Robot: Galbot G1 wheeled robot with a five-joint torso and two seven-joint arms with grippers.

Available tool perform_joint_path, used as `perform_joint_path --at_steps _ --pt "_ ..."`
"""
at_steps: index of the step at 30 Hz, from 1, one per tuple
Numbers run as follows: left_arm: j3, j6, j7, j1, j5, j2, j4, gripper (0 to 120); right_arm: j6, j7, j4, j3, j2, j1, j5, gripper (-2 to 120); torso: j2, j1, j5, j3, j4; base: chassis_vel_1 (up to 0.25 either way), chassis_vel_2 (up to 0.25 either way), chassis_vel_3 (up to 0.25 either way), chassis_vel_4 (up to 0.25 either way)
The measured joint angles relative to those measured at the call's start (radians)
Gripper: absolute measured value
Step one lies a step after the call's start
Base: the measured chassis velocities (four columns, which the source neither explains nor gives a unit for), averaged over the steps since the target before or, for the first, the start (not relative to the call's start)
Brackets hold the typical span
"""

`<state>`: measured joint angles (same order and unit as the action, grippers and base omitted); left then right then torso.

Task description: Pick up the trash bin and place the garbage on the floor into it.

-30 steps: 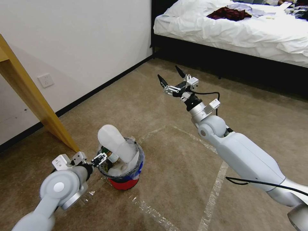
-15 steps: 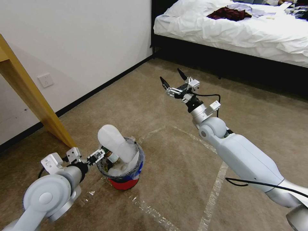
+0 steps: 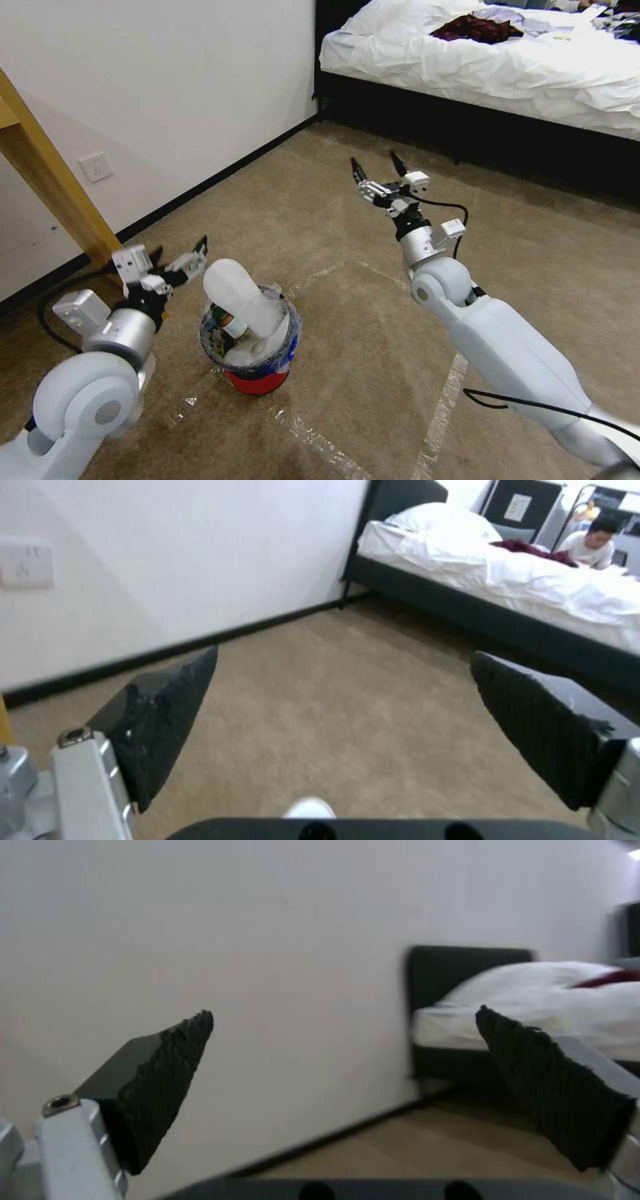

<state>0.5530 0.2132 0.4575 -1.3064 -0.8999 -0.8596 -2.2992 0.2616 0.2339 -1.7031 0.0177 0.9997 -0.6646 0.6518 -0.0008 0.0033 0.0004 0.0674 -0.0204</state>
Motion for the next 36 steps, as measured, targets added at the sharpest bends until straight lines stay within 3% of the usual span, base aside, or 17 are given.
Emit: perform_joint_path --at_steps 5,9,18,36 --pt "-0.017 -0.035 -0.05 0.029 0.123 -0.031 0.097 100 -0.014 0.04 -0.074 -0.087 -0.009 -0.148 -0.046 100 0.0 0.0 -0.0007 0.0 0.0002 0.0 0.0 0.0 0.0" --pt "-0.03 -0.046 -0.071 0.075 0.175 -0.035 0.126 100 -0.031 0.041 -0.137 -0.18 0.001 -0.277 -0.099 100 0.0 0.0 -0.0003 0.0 -0.0001 0.0 0.0 0.0 0.0" --pt "-0.038 -0.044 -0.081 0.103 0.198 -0.028 0.136 100 -0.035 0.03 -0.174 -0.273 0.016 -0.425 -0.169 100 0.0 0.0 -0.0005 0.0 0.0 0.0 0.0 0.0 0.0" --pt "-0.05 -0.042 -0.071 0.081 0.169 -0.053 0.137 100 -0.027 0.017 -0.176 -0.29 0.01 -0.449 -0.171 100 0.0 0.0 -0.0006 0.0 0.0001 0.0 0.0 0.0 0.0"
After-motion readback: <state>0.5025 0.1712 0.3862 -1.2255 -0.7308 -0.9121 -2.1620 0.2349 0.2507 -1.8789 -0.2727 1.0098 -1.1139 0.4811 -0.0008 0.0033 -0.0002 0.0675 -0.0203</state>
